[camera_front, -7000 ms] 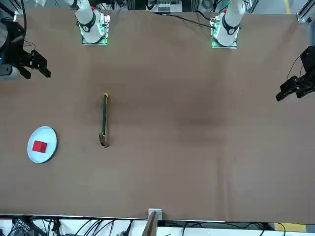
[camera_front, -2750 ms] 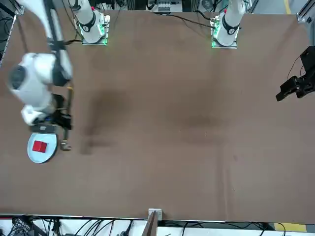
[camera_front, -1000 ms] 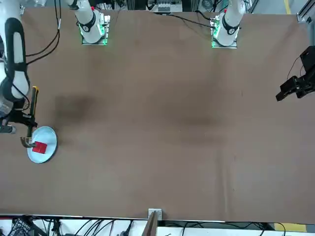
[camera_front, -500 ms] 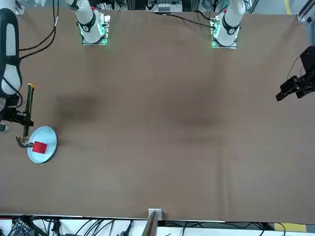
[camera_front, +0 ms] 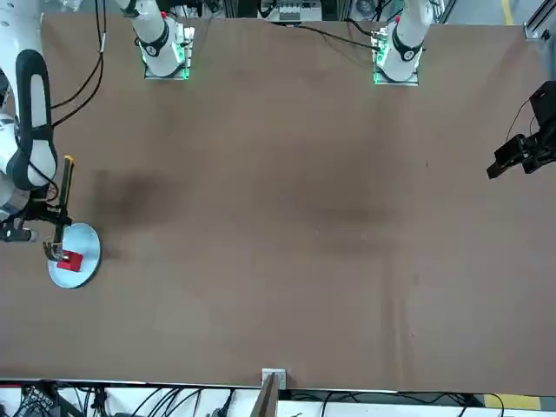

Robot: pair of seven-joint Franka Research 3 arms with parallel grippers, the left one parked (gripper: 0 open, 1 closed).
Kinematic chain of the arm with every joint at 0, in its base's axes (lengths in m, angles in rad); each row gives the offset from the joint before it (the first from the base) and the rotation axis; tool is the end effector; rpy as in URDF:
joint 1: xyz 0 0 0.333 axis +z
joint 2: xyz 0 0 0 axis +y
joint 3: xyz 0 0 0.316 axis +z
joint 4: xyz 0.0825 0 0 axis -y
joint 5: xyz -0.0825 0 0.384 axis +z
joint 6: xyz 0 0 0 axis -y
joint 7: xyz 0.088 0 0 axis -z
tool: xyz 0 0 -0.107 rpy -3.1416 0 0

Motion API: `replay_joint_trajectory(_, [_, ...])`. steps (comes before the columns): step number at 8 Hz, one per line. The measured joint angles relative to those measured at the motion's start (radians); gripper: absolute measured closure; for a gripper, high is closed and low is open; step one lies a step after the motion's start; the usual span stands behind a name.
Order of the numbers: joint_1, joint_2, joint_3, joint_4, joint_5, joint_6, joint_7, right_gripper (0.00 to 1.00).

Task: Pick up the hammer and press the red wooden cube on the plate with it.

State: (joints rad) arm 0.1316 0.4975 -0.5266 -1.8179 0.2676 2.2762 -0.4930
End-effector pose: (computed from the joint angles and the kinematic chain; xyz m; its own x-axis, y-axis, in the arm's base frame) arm 0.6111 -0.2184 0.2994 0.9996 -0.0149 0.0220 -0.0159 -0.9987 0.0490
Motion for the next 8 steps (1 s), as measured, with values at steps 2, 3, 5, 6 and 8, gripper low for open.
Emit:
replay_joint_trajectory(2, [0.001,-0.057,-0.003,0.025,-0.014,-0.043,-0.006,0.78])
replay_joint_trajectory(3, [0.000,-0.088,-0.005,0.028,-0.023,-0.061,-0.009,0.78])
replay_joint_trajectory(5, [-0.005,-0.087,-0.005,0.017,-0.025,-0.062,-0.013,0.78])
replay_joint_trajectory(6, [-0.005,-0.059,-0.004,0.007,-0.025,-0.036,-0.013,0.78])
replay_joint_trajectory(8, [-0.004,0.010,0.009,-0.004,-0.024,0.036,-0.013,0.78])
